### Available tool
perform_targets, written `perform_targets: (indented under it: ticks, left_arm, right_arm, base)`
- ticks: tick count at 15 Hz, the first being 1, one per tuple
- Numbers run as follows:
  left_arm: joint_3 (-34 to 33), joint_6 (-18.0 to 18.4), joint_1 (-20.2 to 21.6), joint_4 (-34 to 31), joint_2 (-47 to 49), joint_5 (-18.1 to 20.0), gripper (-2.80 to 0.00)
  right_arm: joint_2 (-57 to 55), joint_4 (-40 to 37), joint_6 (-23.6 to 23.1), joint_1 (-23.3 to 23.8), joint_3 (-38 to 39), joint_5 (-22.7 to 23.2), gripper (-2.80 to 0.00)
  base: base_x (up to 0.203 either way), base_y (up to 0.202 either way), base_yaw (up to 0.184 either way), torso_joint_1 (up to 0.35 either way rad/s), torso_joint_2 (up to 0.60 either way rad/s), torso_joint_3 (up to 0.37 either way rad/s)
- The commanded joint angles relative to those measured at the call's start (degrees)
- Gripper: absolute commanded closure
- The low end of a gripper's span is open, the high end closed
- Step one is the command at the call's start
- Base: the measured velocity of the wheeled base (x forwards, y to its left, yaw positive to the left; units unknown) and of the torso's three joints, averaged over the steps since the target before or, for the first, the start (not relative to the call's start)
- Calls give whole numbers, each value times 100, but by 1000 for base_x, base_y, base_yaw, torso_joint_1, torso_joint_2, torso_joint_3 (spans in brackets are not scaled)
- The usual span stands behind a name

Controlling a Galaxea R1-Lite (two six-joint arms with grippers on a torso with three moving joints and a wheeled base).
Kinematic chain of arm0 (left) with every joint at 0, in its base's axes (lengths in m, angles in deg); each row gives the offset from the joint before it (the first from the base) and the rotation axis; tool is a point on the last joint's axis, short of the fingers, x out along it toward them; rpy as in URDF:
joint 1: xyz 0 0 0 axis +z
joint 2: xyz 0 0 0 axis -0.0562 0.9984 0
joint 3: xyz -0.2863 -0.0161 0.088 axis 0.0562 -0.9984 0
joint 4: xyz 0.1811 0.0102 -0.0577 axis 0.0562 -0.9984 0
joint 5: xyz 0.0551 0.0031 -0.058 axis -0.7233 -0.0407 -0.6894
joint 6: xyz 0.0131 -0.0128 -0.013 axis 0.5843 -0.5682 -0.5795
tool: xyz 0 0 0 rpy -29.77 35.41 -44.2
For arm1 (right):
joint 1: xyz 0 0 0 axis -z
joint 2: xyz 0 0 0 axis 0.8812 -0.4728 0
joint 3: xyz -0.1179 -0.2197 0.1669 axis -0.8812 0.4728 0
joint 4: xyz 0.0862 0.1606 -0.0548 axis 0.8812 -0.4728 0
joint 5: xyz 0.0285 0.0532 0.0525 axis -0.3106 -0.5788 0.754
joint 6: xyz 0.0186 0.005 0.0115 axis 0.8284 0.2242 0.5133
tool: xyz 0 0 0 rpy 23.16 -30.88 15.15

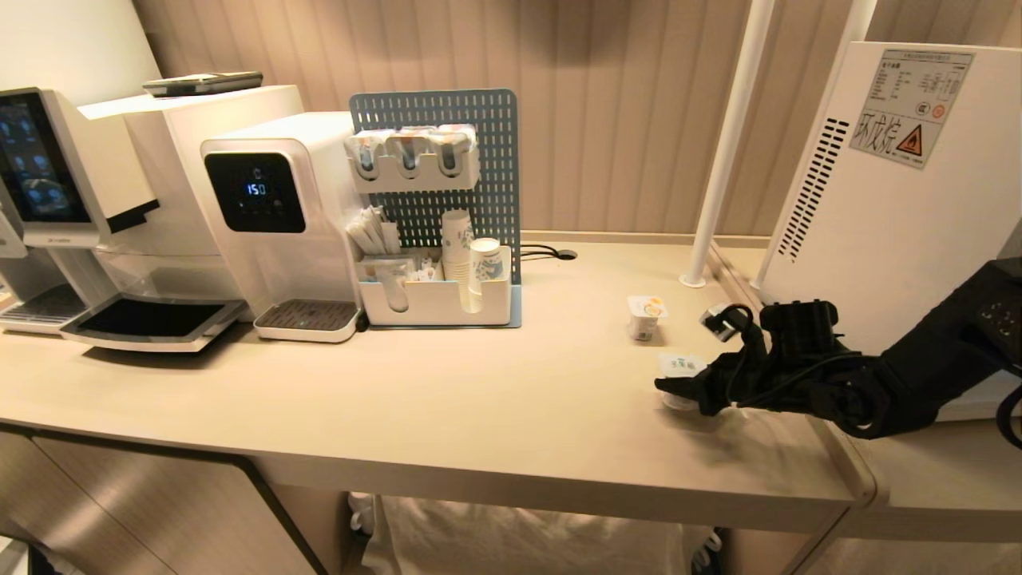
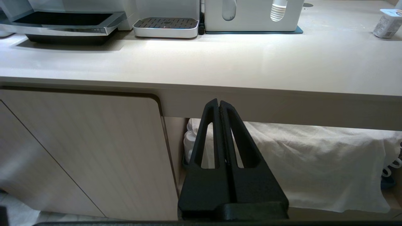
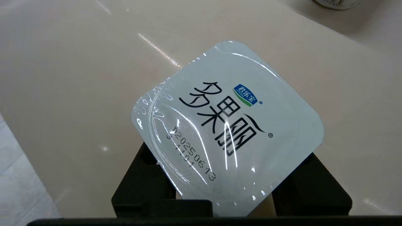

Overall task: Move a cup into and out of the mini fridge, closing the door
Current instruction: Put the yoghurt in the freezer

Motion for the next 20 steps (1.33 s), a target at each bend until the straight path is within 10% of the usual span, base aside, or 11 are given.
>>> perform_targets:
  ticks: [1,8,16,20]
  left_arm:
    - [0,-4,1,2,7,-1,0]
    - [0,-9,-2,6,7,-1,0]
    - [-9,-22,-2,19,7,-1,0]
    - [-9,-30,7,54,7,-1,0]
  right_arm:
    - [731,35,179,5,438,20,0]
    - [4851,-490,984,201,2340,-310,0]
    - [10180,-6365,2448,399,1682,-2388,0]
    - [12106,-6529,2461,614,2662,-2548,0]
  base:
    - [0,0,0,0,0,0]
    - [0,0,0,0,0,0]
    - [0,0,0,0,0,0]
    - [0,0,0,0,0,0]
